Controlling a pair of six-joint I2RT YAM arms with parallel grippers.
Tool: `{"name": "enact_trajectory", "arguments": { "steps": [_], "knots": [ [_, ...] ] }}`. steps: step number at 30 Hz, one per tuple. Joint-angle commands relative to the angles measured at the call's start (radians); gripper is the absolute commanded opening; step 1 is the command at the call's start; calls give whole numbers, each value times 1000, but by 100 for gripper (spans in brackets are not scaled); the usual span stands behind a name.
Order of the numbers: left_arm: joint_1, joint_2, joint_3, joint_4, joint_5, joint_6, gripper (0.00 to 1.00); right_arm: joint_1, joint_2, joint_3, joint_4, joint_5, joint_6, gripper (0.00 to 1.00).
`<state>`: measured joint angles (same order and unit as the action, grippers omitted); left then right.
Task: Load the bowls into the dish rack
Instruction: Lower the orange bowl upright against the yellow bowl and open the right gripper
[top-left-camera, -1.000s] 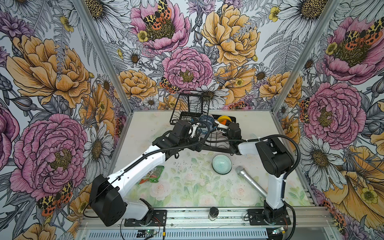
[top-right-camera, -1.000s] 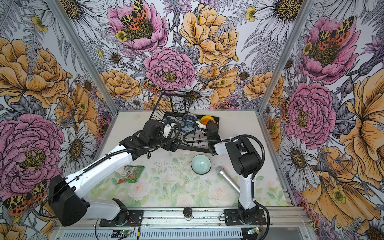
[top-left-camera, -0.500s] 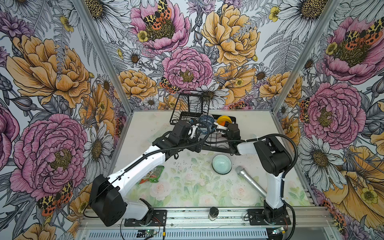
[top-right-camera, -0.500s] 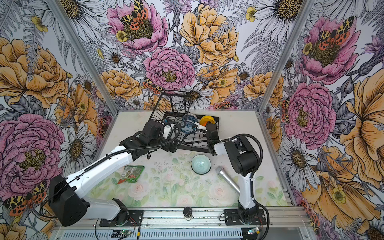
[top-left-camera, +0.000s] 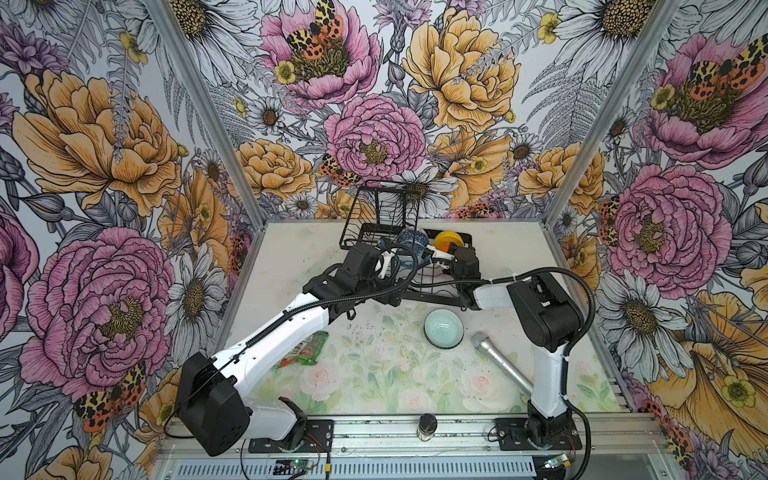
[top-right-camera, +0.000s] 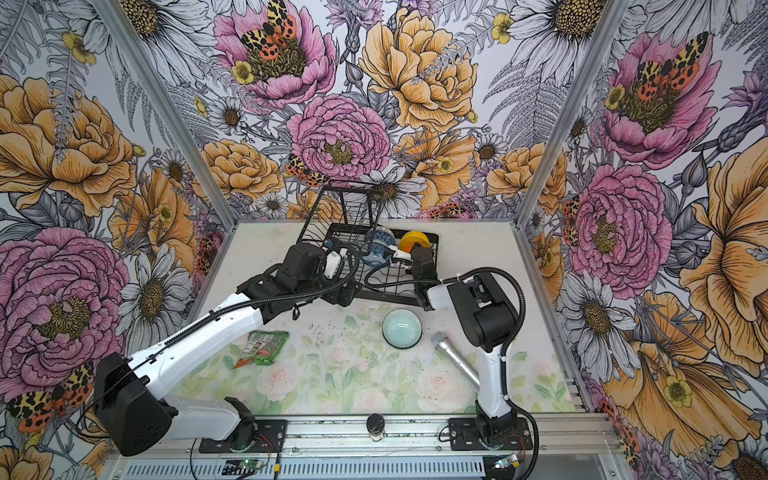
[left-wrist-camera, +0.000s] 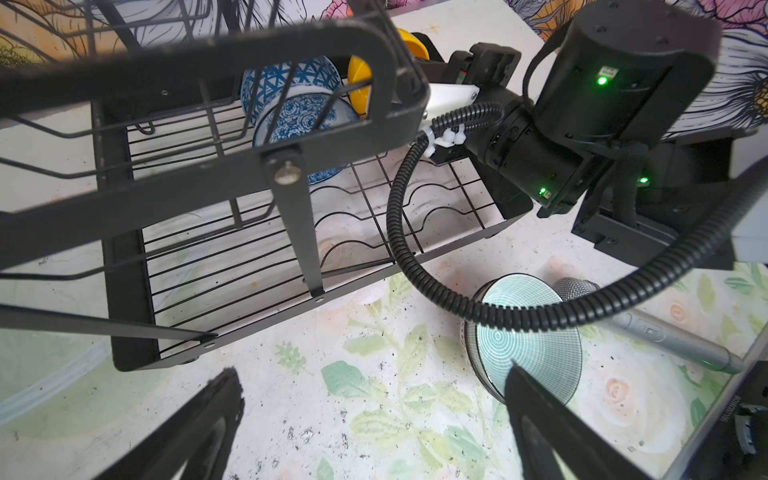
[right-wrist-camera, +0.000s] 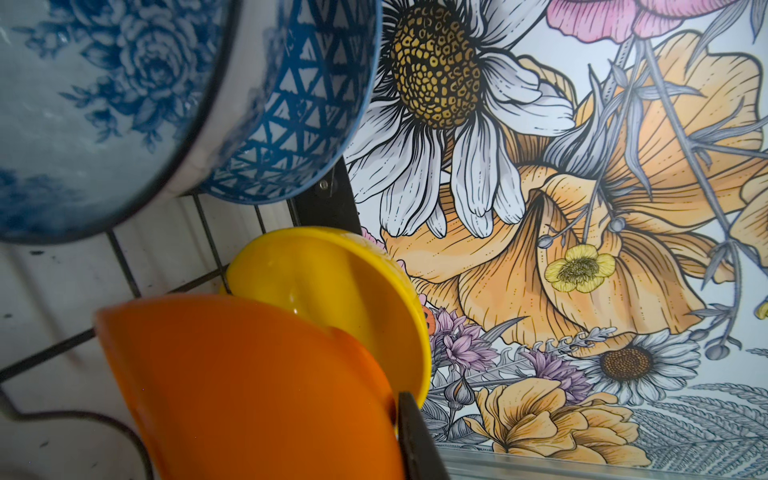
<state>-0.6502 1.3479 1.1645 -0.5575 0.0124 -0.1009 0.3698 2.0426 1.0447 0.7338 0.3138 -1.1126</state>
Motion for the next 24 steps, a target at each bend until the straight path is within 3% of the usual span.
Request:
{"name": "enact_trajectory", "arguments": {
  "steps": [1,24],
  "knots": [
    [9,-32,-17,6,13,1,99,0,17,29,-25,-2,14,5],
    [9,-43,-22,8,12,0,99,-6,-7,52,-133,0,88,24]
  ]
}}
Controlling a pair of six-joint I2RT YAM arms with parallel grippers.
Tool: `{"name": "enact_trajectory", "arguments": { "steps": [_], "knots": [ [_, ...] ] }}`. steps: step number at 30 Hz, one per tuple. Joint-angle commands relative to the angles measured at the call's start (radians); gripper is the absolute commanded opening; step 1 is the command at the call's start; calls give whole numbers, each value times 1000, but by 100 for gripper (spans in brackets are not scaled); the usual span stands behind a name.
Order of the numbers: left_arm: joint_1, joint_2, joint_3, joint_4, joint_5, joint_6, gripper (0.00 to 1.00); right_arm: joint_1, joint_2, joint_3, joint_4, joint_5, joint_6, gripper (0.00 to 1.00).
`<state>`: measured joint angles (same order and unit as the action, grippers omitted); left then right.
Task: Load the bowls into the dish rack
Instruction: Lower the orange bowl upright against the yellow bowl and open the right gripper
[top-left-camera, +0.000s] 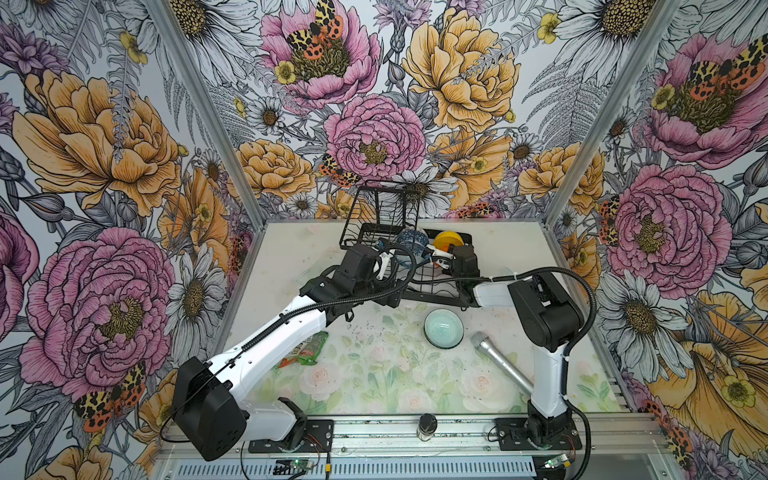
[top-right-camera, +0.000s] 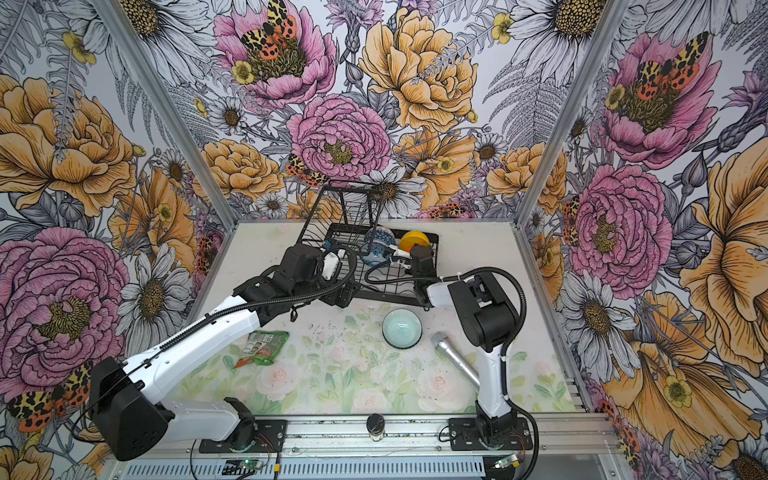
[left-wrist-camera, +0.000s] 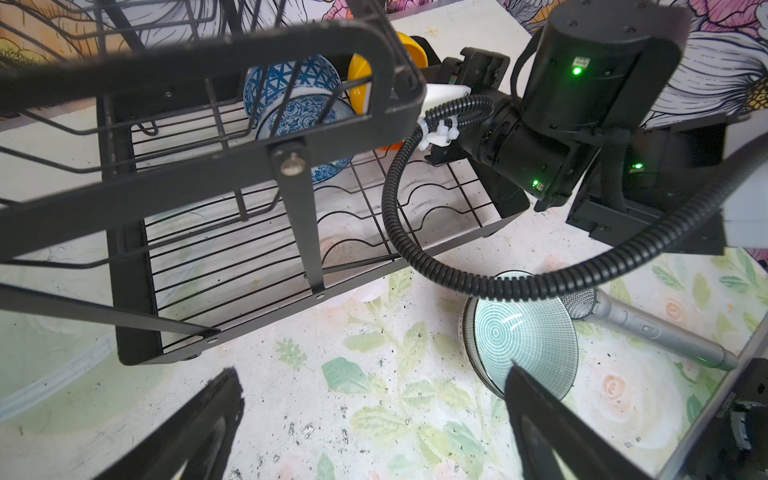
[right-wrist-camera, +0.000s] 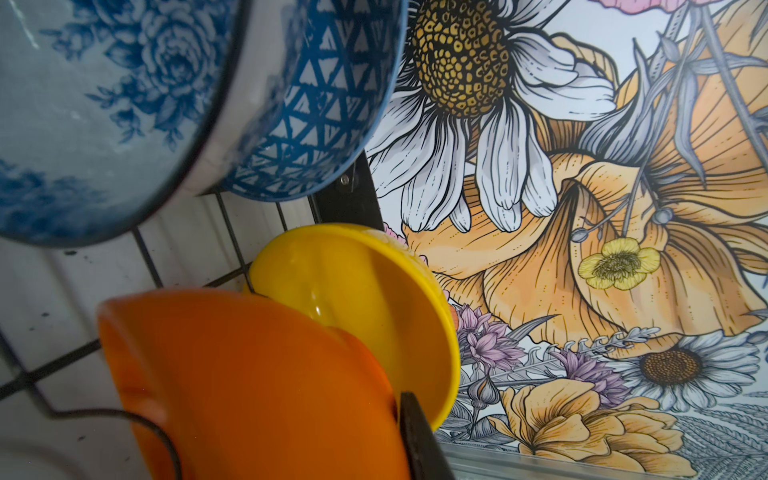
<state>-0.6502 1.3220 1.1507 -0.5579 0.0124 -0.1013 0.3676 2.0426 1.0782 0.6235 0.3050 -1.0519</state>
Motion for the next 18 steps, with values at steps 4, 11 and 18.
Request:
{"name": "enact_trajectory", "arguments": {
  "steps": [4,11,18],
  "knots": [
    [9,-16,-7,8,14,2,99,-4,-12,19,-27,13,38,29],
    [9,-18,-5,7,17,2,99,-5,-31,22,-30,26,53,48],
    [9,-27,-6,7,15,6,99,-7,-95,7,-42,29,95,80]
  ]
}}
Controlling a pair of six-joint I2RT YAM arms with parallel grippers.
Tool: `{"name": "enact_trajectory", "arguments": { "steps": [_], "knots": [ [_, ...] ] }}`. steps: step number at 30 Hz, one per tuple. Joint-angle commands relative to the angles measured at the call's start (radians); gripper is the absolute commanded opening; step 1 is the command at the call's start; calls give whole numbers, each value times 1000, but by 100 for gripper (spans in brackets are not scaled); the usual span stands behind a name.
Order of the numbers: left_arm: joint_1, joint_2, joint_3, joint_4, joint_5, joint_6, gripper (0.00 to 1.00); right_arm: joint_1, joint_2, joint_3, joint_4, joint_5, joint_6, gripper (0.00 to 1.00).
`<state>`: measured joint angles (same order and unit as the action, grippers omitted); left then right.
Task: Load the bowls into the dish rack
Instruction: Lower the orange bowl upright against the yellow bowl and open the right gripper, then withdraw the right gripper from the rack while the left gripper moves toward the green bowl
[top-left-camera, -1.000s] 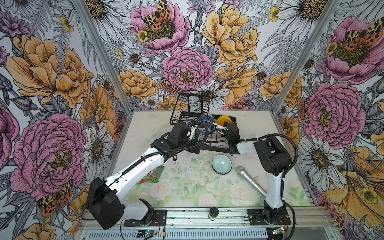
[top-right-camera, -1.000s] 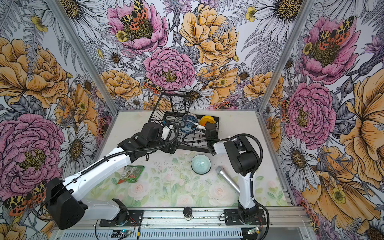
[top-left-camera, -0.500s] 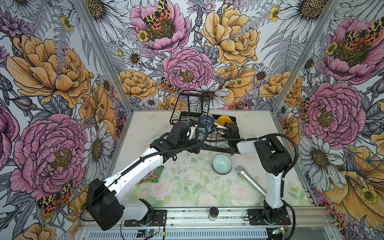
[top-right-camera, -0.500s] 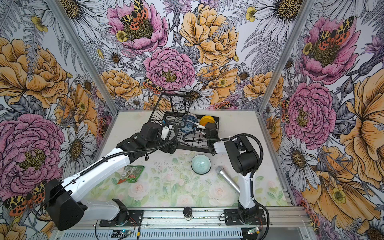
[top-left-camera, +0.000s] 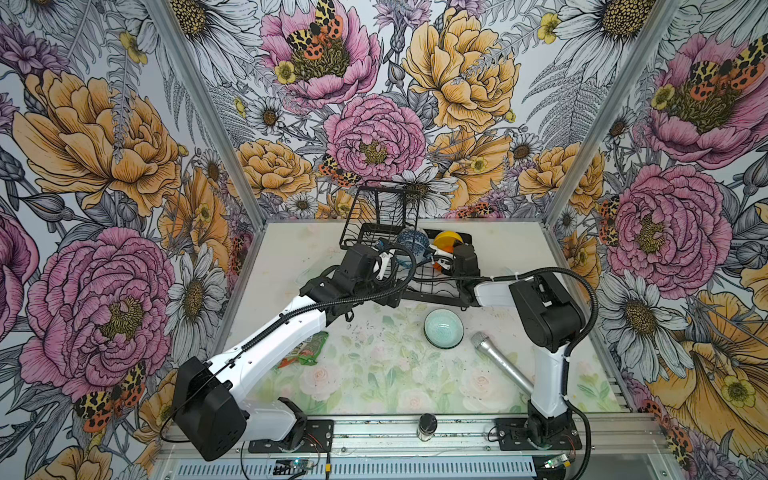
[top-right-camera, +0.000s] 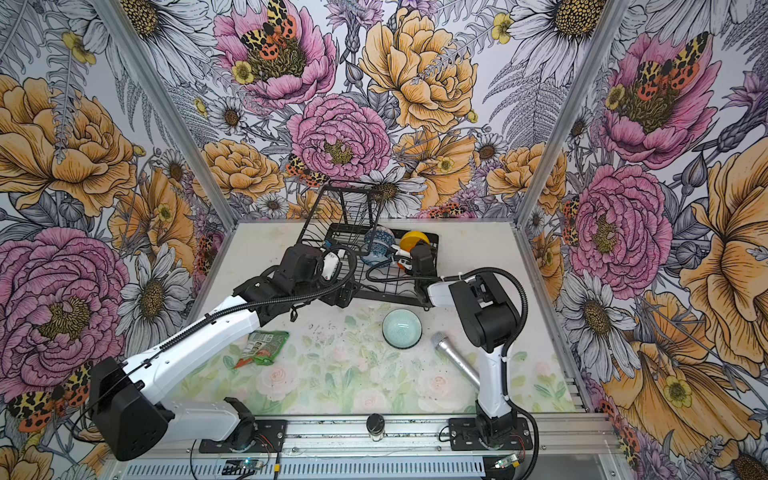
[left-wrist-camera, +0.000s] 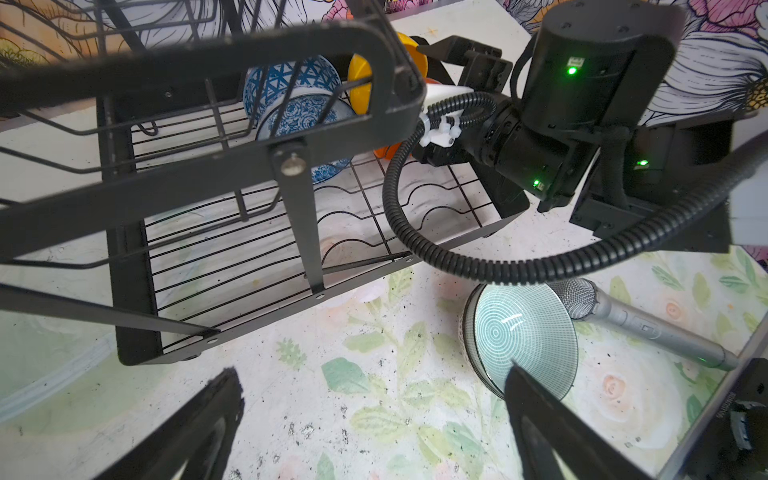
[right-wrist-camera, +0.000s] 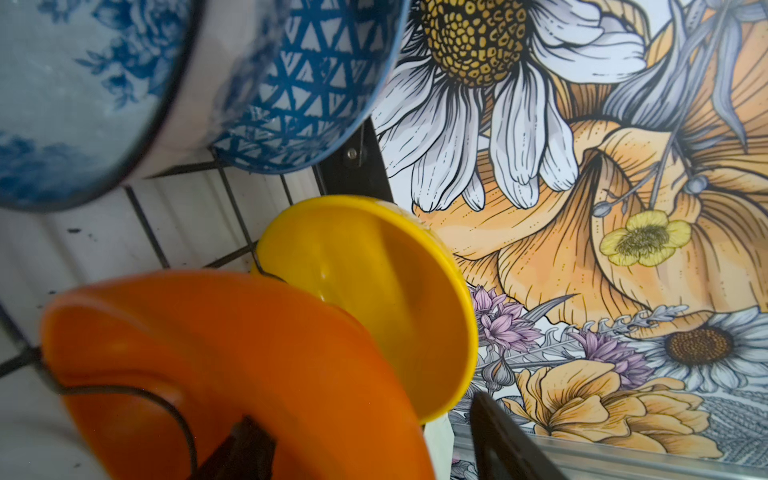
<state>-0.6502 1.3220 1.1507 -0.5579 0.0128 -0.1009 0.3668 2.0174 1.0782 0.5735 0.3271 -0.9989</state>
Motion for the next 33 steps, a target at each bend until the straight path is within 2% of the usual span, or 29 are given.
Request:
{"name": "enact_trajectory", "arguments": {
  "steps": [1,5,7,13,23,29,33],
  "knots": [
    [9,-28,-6,8,15,5,99,-6,-86,0,8,10,53,82],
    [11,-33,-9,9,14,9,99,-6,-153,-29,-8,19,96,91],
    [11,-35,-12,9,16,10,99,-4,-194,-49,-25,25,124,99],
    [10,-43,-3,8,20,-2,99,18,-318,-97,-132,68,218,99],
    [9,-34,51,-53,56,-25,99,90,-554,-96,-511,80,389,99],
    [7,-72,35,-85,64,-58,99,158,-692,-46,-780,134,565,99],
    [-10,-106,-15,-85,6,-66,99,184,-776,-57,-870,135,697,100]
  ]
}}
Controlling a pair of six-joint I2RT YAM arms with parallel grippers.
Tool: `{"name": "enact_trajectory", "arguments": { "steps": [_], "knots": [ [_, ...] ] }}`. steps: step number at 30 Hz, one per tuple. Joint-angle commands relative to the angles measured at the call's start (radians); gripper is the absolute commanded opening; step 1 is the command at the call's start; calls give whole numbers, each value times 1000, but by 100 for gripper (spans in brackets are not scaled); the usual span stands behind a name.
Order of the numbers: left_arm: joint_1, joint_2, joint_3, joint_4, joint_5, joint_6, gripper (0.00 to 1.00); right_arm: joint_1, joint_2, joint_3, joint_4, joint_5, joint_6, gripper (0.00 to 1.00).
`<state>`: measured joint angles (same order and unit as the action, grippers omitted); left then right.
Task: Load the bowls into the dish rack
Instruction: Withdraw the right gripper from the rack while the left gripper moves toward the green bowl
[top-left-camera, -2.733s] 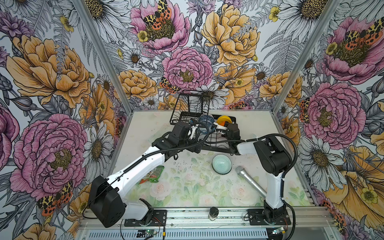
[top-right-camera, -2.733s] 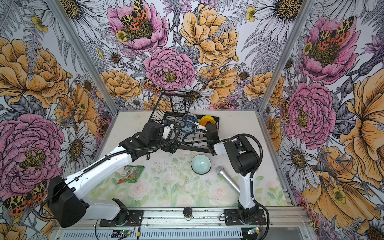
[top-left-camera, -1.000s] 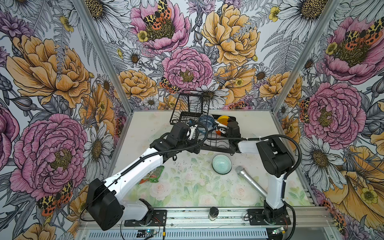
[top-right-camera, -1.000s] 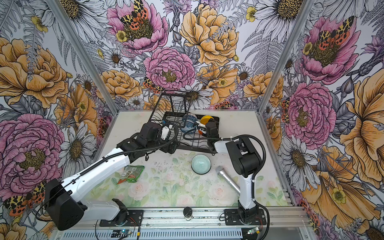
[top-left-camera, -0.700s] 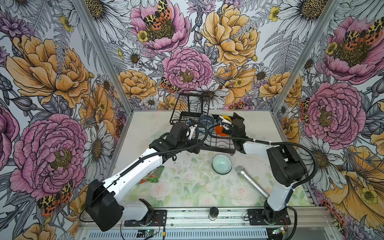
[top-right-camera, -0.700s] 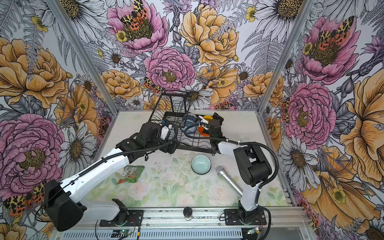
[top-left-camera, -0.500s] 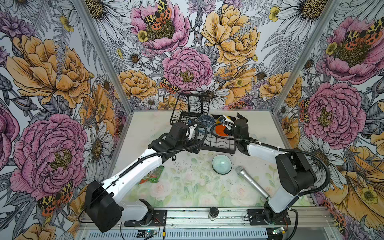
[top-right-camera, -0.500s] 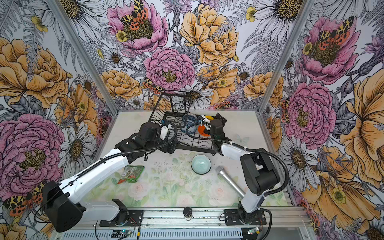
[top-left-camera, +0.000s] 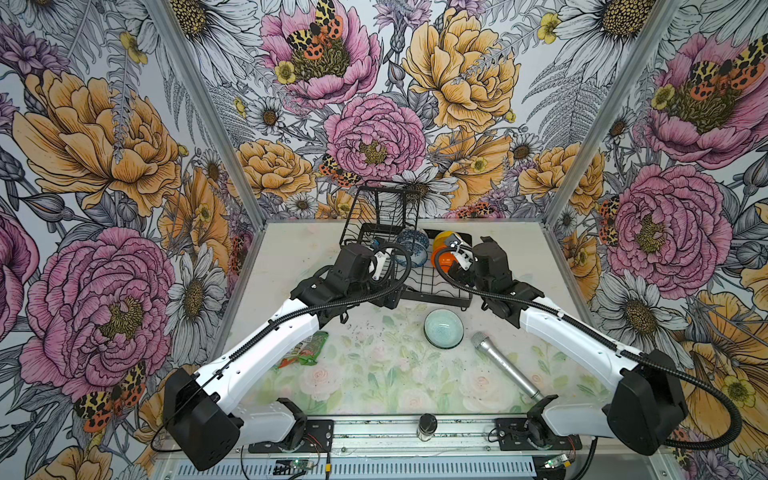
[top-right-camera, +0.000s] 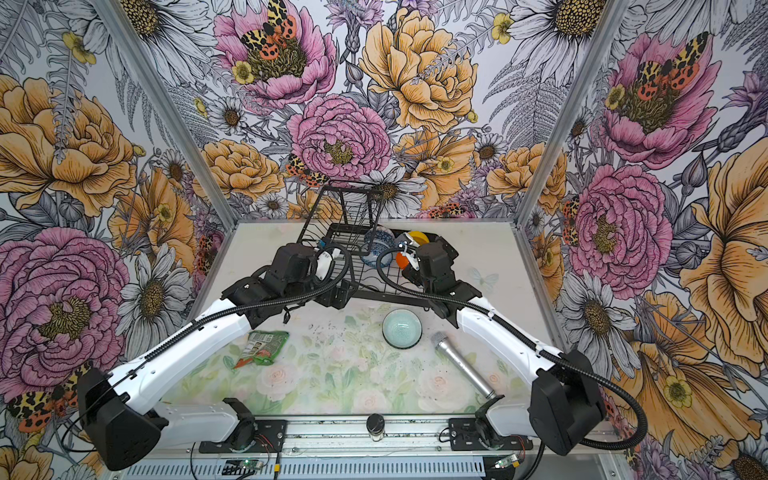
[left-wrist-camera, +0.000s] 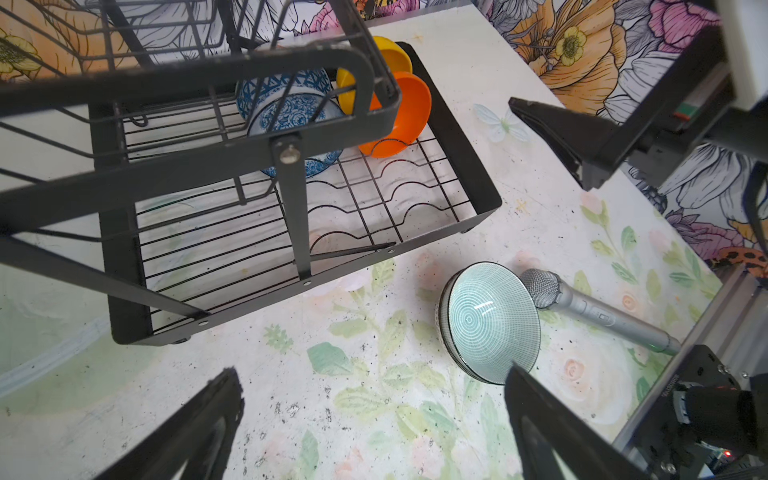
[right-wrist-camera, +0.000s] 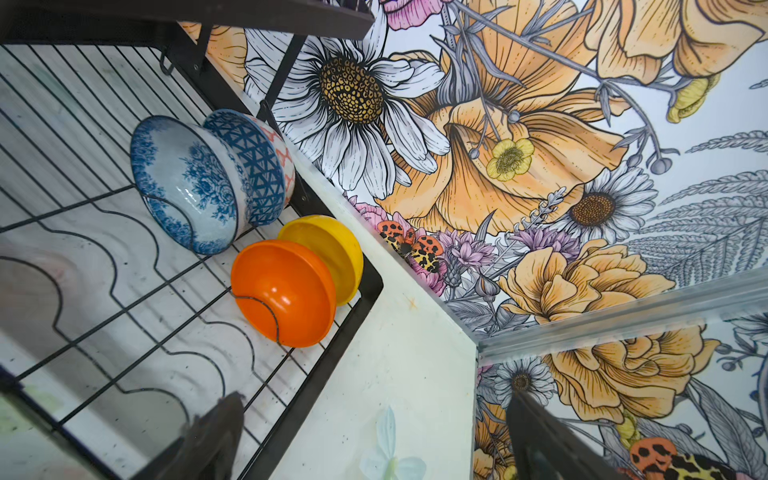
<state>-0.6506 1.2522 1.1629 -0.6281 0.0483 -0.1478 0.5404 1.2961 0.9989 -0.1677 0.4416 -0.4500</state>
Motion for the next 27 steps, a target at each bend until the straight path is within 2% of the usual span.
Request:
{"name": "enact_trajectory", "arguments": {
  "steps": [1,4,12,19,27],
  "knots": [
    [-12,-41,-34,-16,-45,-19,99,6,-69,26,-158,3,199,100],
    [-3,-44,-37,-18,-9,-55,99,-17,-54,89,-296,-38,333,100],
    [-85,-18,-45,-43,-30,-128,99,-46,58,204,-504,-192,522,99],
    [-188,12,-40,-47,-107,-198,99,-60,103,251,-577,-235,559,99],
    [-264,104,-37,-43,-116,-251,99,-95,93,237,-589,-240,594,100]
  ]
}}
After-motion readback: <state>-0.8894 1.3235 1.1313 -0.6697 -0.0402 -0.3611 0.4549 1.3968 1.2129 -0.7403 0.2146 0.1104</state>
